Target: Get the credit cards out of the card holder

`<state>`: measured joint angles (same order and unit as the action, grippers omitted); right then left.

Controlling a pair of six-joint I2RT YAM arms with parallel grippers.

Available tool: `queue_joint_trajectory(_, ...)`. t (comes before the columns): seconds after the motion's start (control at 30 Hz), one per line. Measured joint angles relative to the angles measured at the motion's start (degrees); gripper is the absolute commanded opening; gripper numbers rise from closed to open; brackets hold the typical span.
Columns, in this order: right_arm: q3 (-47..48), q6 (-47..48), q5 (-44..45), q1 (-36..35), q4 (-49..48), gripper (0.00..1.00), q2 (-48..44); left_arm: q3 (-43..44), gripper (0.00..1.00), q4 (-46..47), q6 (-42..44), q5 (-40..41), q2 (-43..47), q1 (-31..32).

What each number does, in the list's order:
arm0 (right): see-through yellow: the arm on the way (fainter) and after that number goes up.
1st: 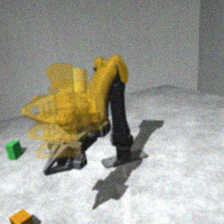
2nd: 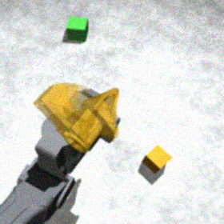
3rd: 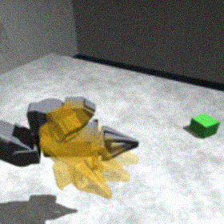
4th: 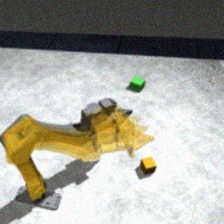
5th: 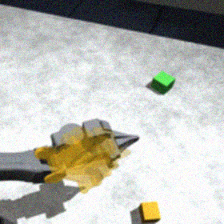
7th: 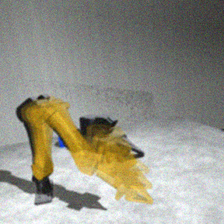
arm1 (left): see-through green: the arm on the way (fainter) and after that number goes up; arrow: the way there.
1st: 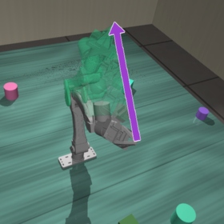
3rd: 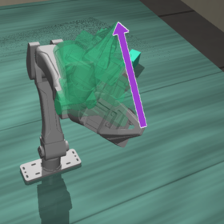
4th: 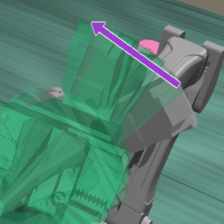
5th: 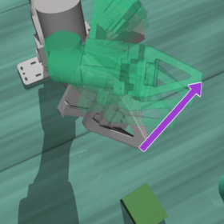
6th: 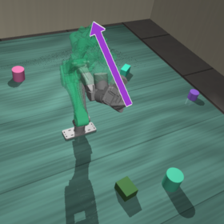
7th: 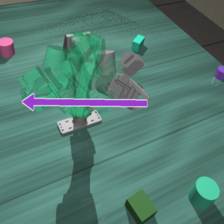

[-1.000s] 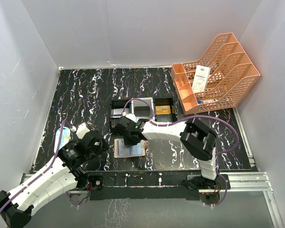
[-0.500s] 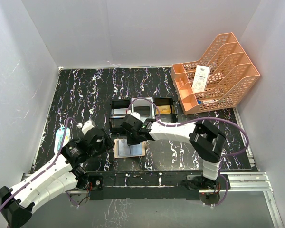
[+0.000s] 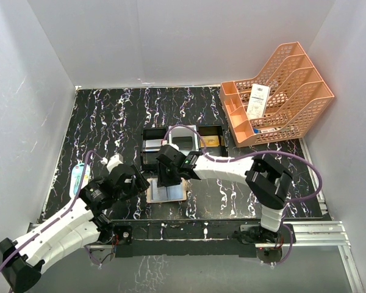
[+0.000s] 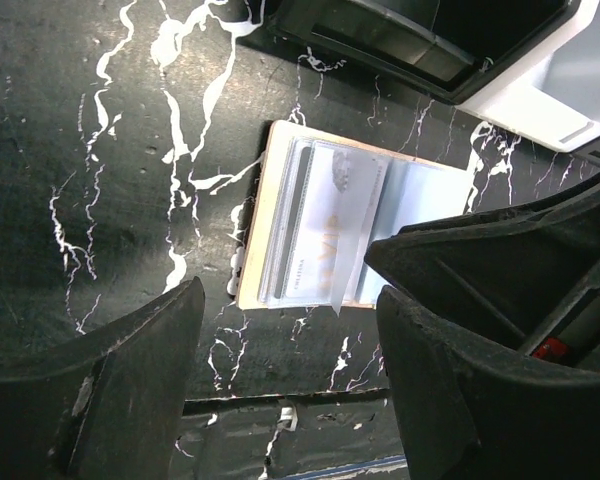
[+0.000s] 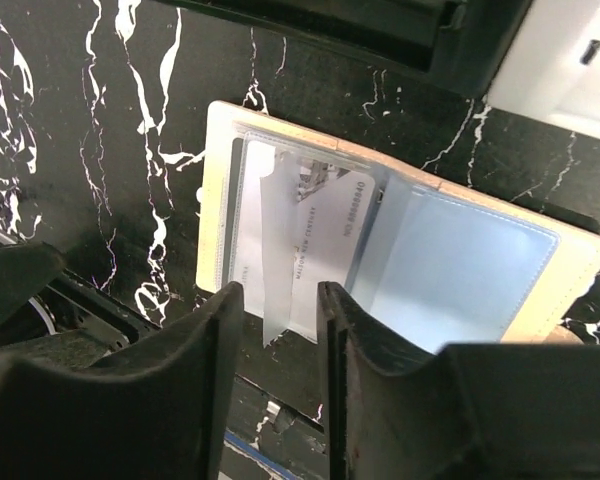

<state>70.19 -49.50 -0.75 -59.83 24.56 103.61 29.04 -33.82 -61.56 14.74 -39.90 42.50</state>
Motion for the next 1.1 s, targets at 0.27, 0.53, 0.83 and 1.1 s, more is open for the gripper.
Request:
queue_joint_trajectory(0.27,5.3,2.1,-0.3,-0.9,2.3,0.4,5.5,0.0,0.69,-5.0,-2.9,2.8,4.2,0.0)
queue_joint_trajectory(0.53,12.7,3.0,7.2,-3.3,9.6,0.06,10.8,0.6,0.7,-8.7,-3.7,4.9,5.6,0.0)
queue_joint_trajectory(0.83,11.5,2.6,9.8,-3.7,10.9,0.0,9.3,0.7,0.7,-7.7,-2.6,4.6,4.5,0.0)
queue_joint_trajectory(1.1,4.7,0.8,6.6,-1.4,6.4,0.0,3.2,0.4,0.71,0.2,1.6,-0.5,1.7,0.0)
